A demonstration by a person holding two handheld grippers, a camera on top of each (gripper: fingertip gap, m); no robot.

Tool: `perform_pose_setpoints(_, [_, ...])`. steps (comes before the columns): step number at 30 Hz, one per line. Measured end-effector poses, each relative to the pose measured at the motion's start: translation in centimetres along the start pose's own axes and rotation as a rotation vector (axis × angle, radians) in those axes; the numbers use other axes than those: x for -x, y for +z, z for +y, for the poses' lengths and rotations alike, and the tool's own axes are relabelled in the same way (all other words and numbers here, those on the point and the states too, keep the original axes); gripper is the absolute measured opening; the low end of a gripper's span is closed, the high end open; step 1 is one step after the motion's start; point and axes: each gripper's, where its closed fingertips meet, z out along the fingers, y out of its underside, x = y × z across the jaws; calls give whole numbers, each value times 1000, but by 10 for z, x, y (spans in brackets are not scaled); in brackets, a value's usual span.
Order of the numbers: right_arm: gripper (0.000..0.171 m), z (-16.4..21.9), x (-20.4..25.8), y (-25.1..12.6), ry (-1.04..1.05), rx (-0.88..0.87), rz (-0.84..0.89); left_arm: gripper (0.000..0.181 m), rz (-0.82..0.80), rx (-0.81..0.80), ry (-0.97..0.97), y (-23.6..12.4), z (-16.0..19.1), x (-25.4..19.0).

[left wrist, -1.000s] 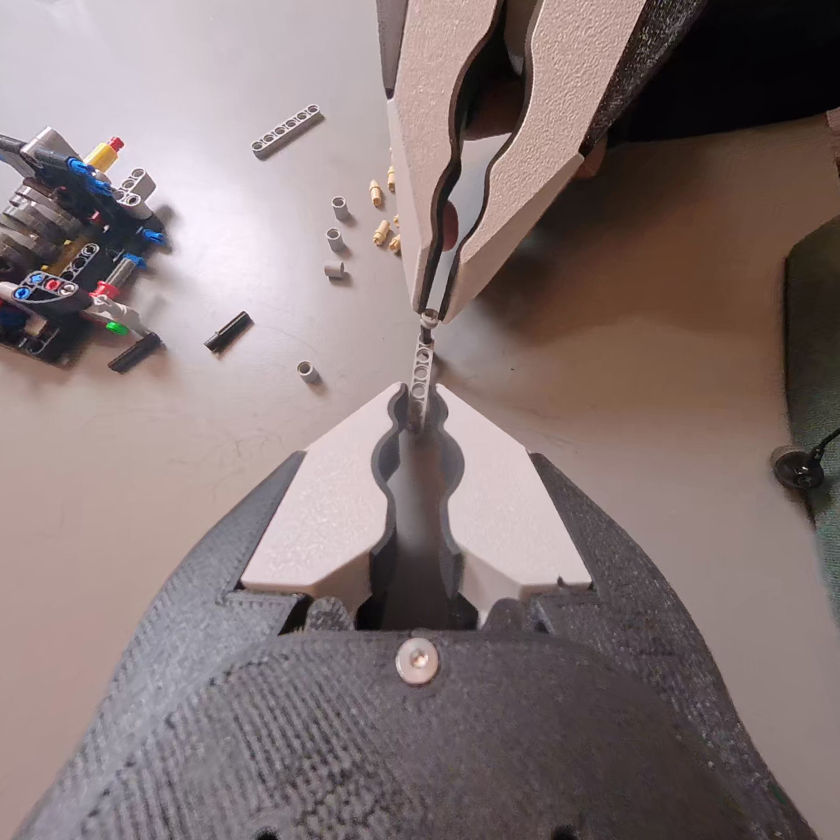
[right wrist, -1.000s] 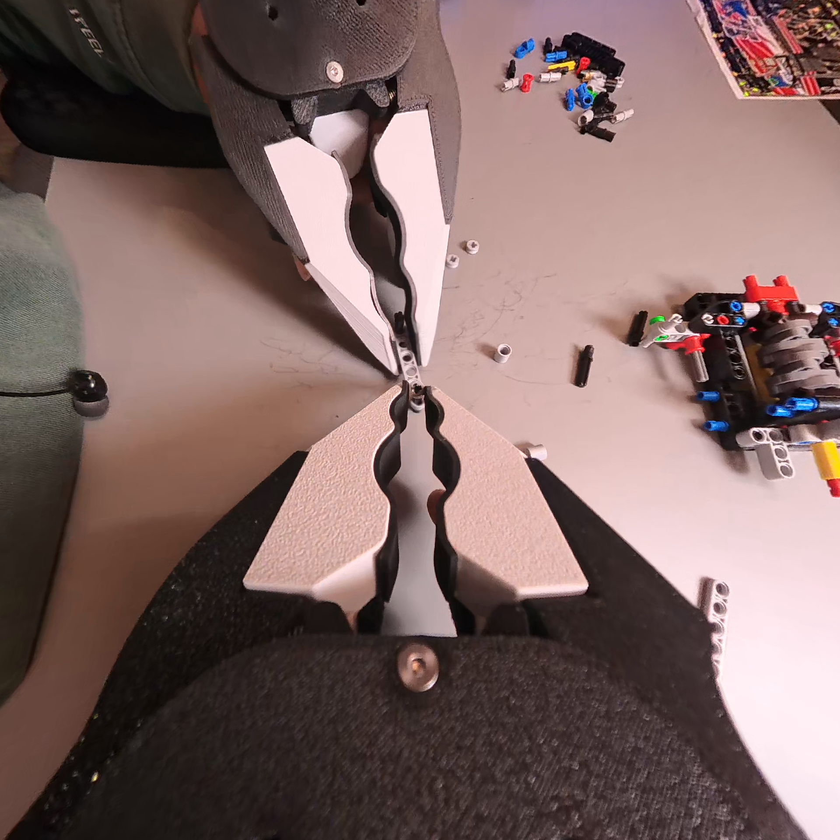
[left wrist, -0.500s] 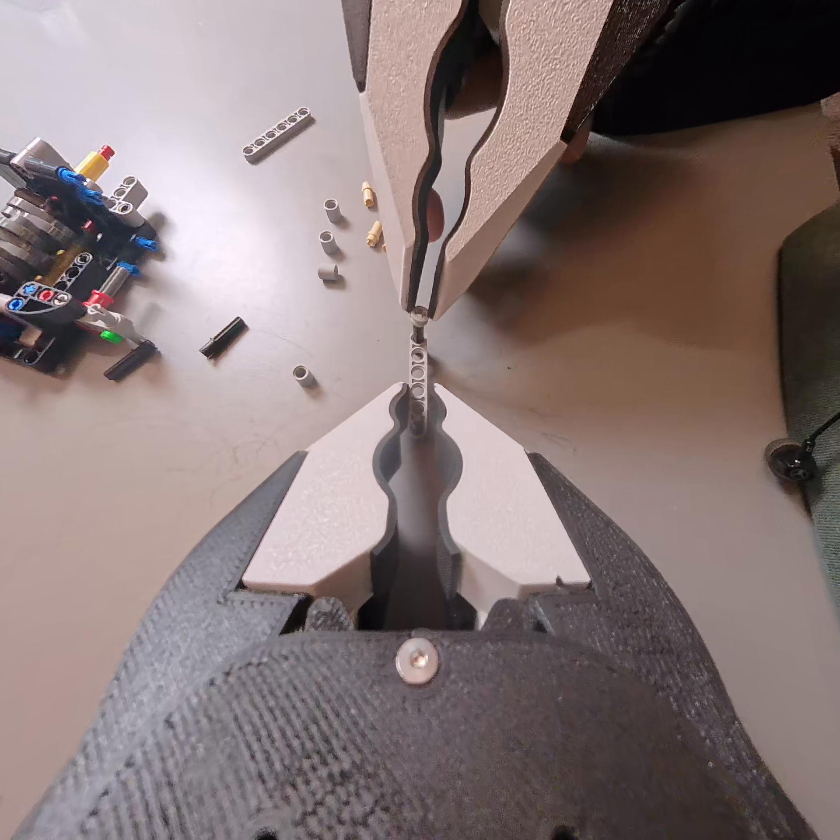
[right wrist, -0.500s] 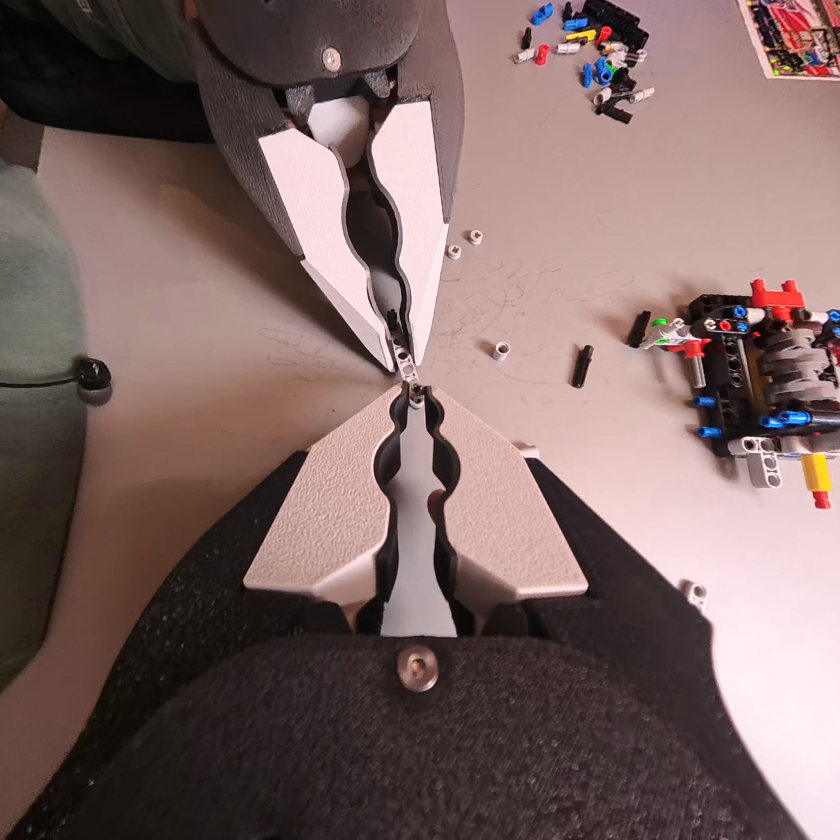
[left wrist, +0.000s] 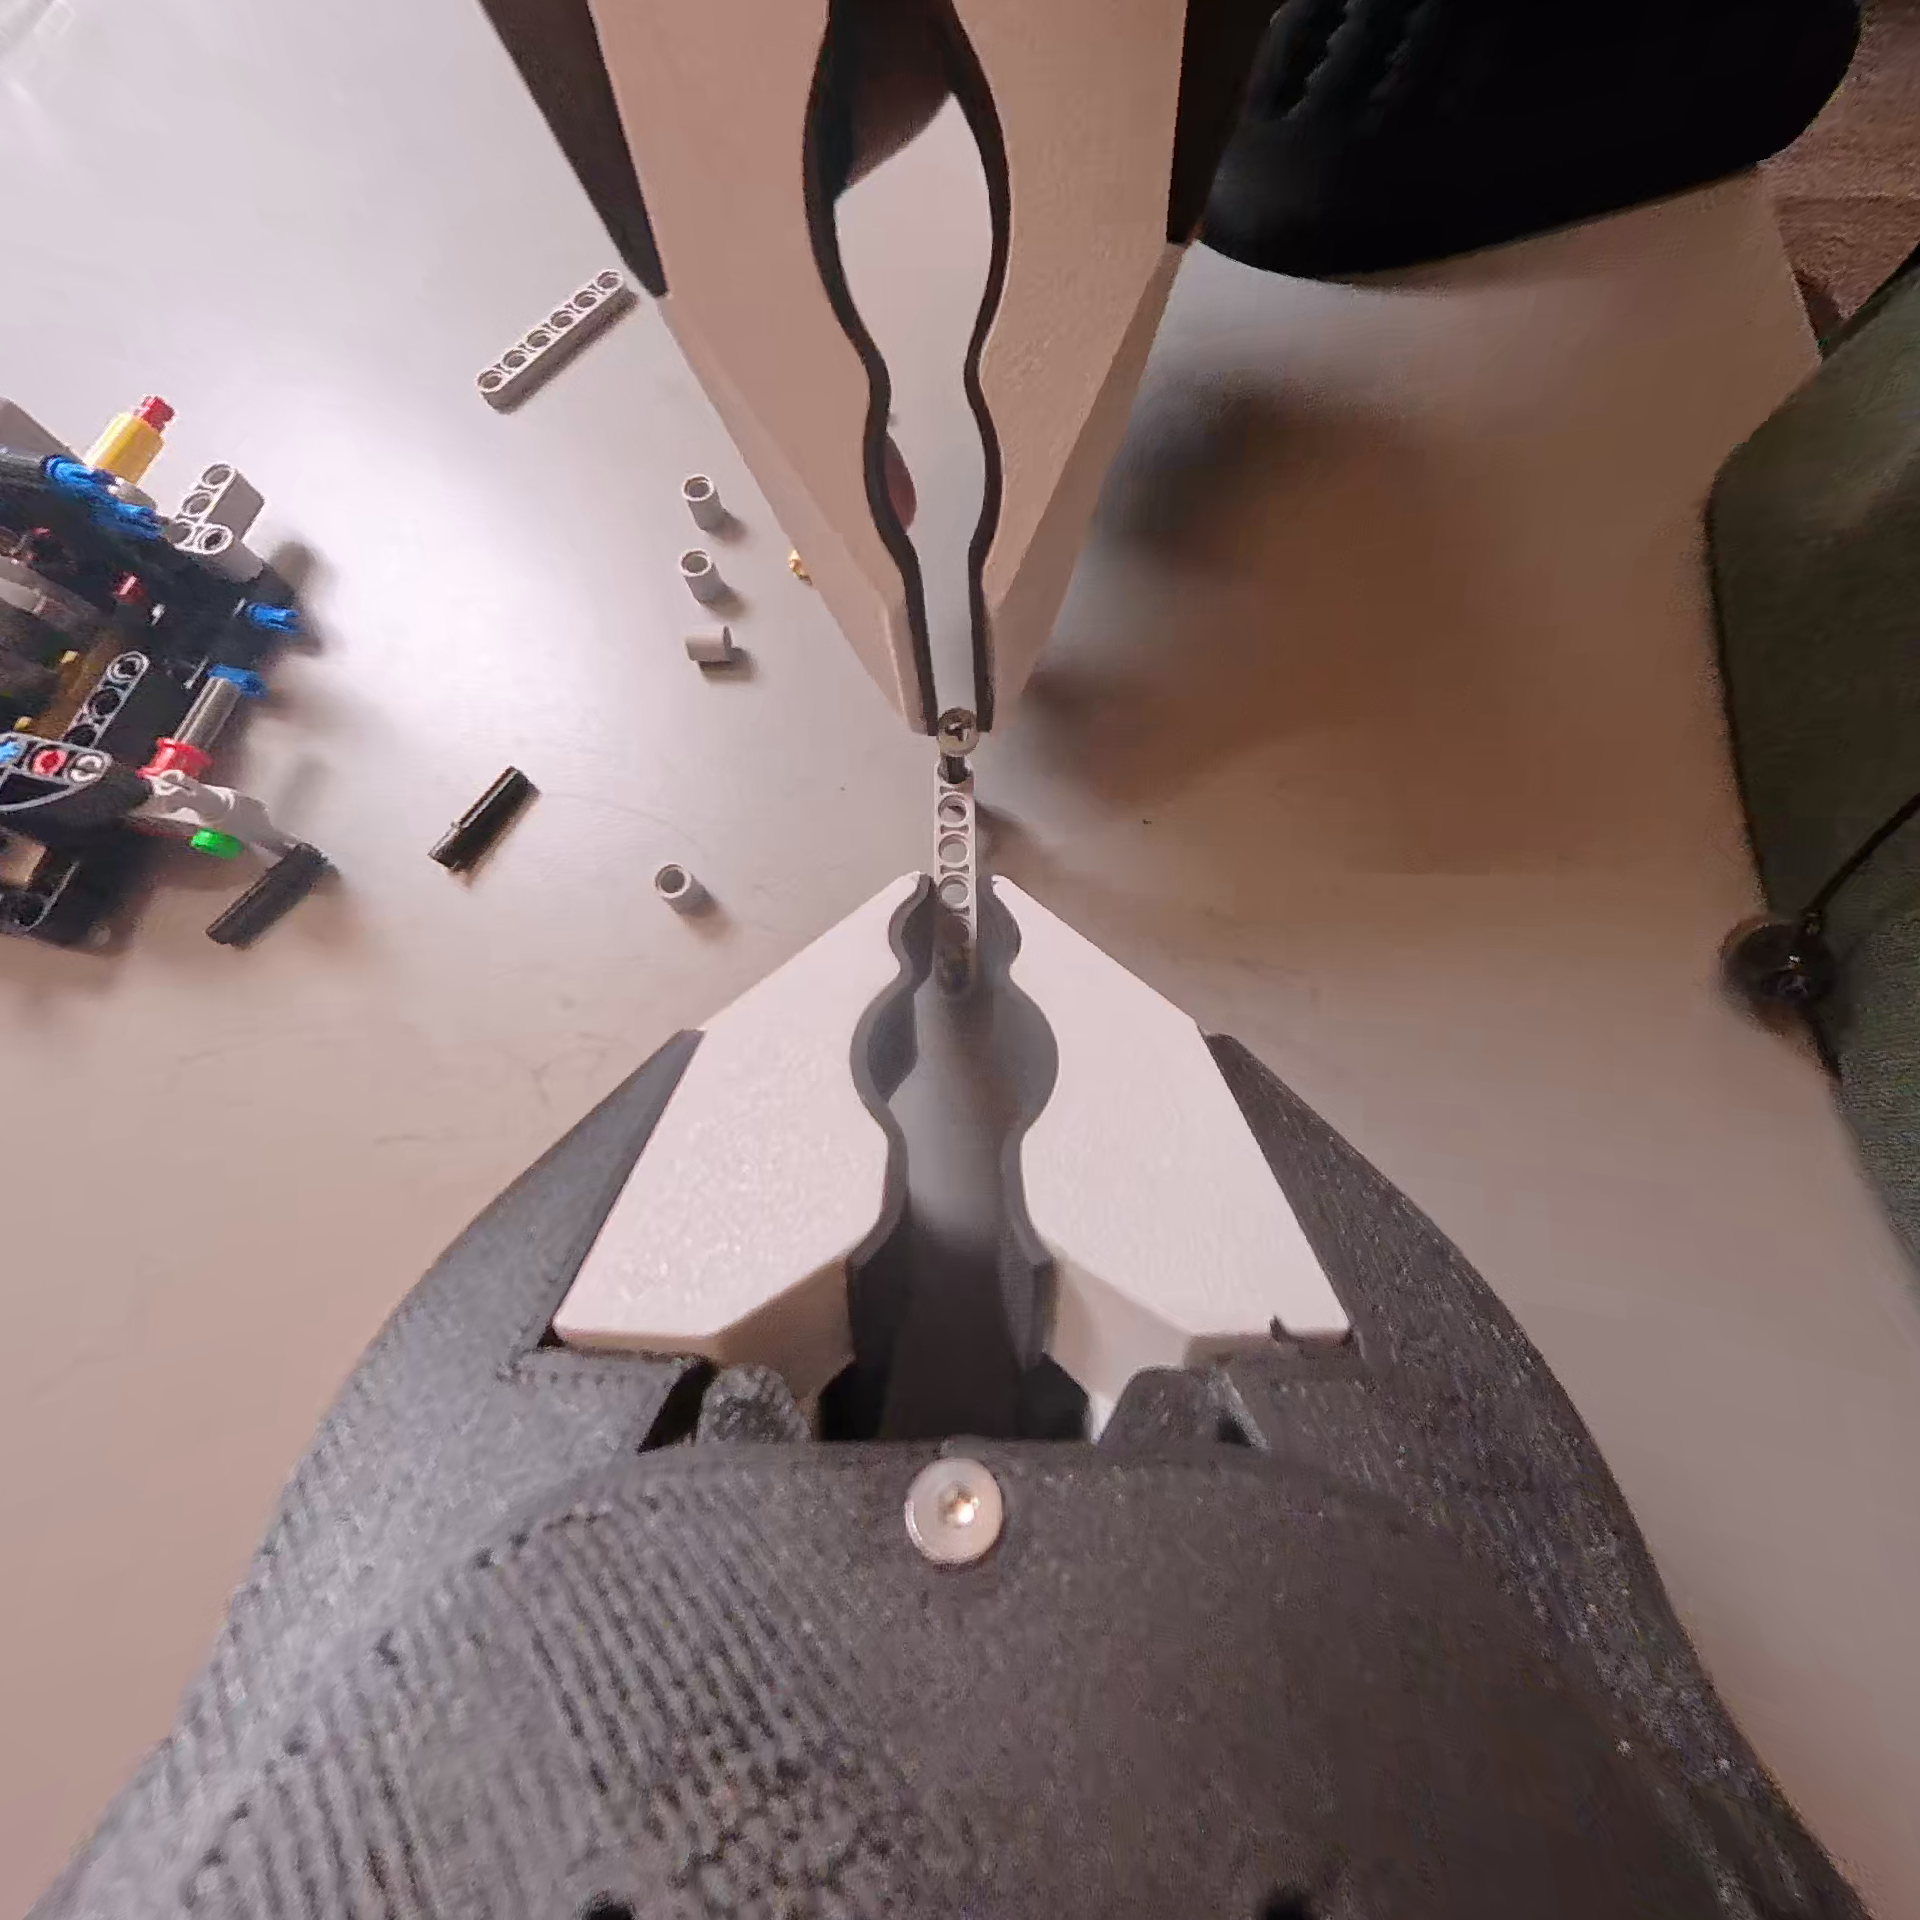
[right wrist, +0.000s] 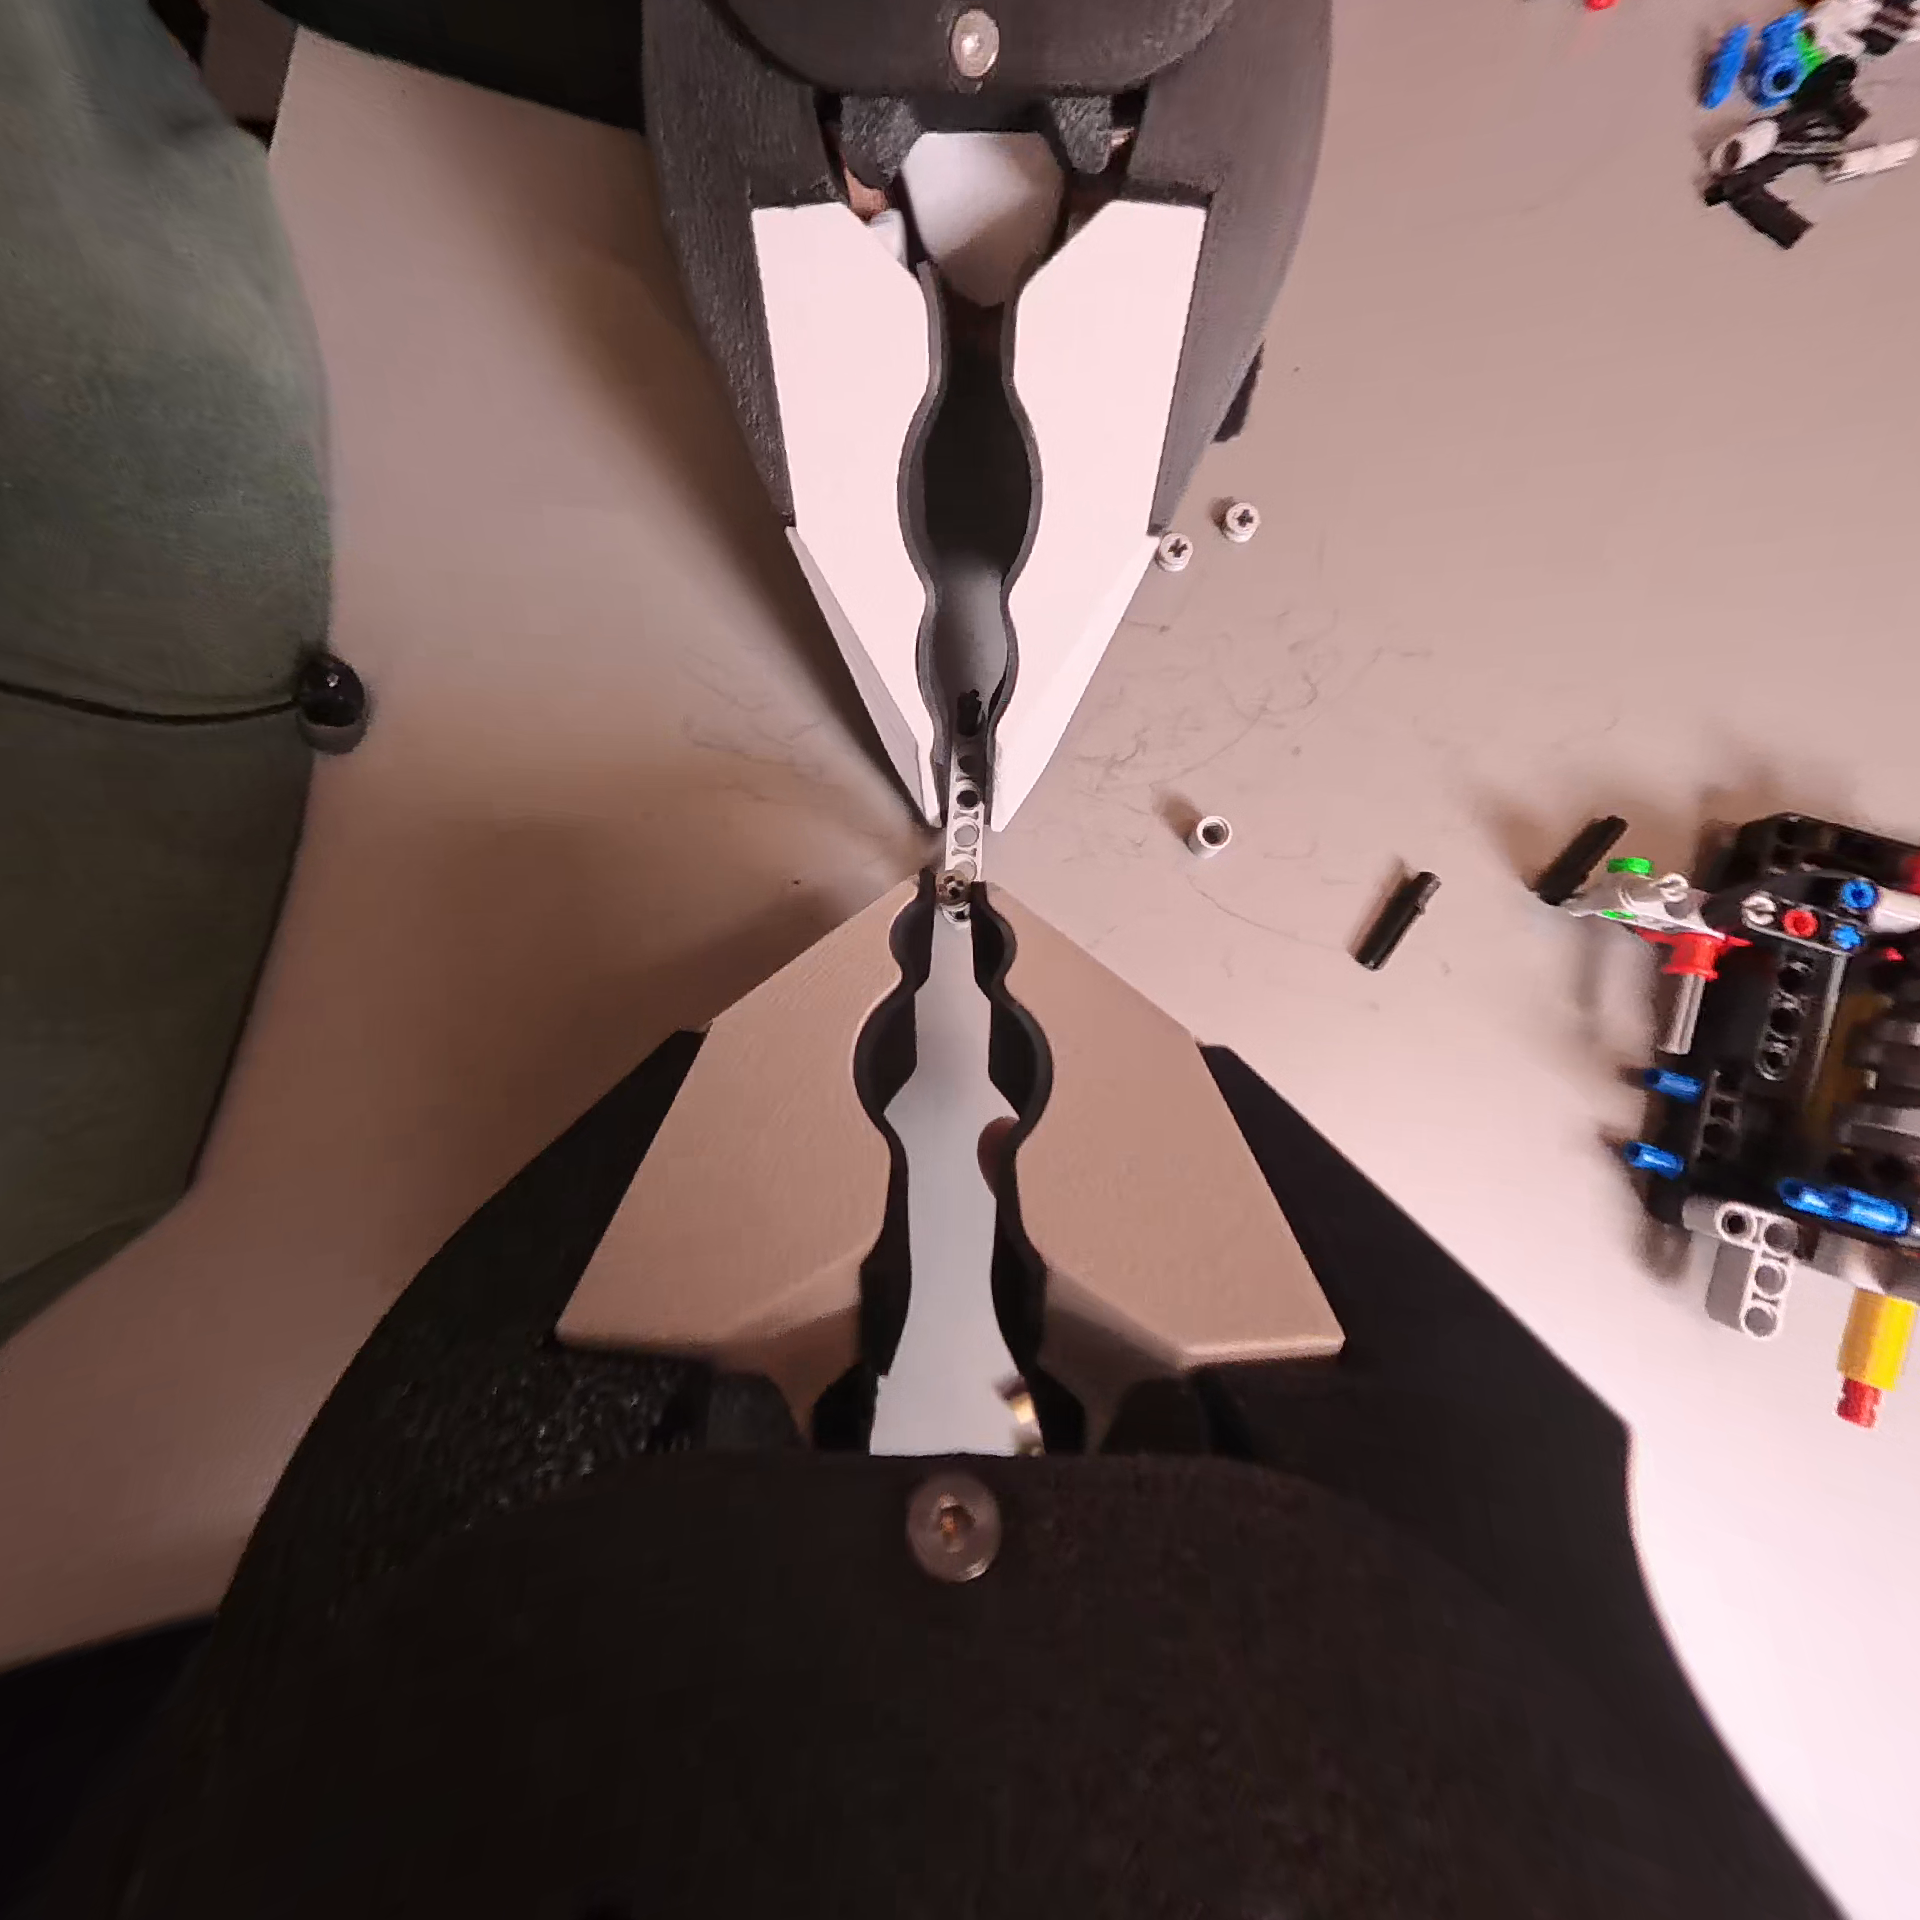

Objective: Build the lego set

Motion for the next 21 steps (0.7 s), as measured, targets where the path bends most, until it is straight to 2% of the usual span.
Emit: perform_pose_setpoints(21, [3,0,7,2,-63,19,-222,5,107,-5,91,-1,1,-4])
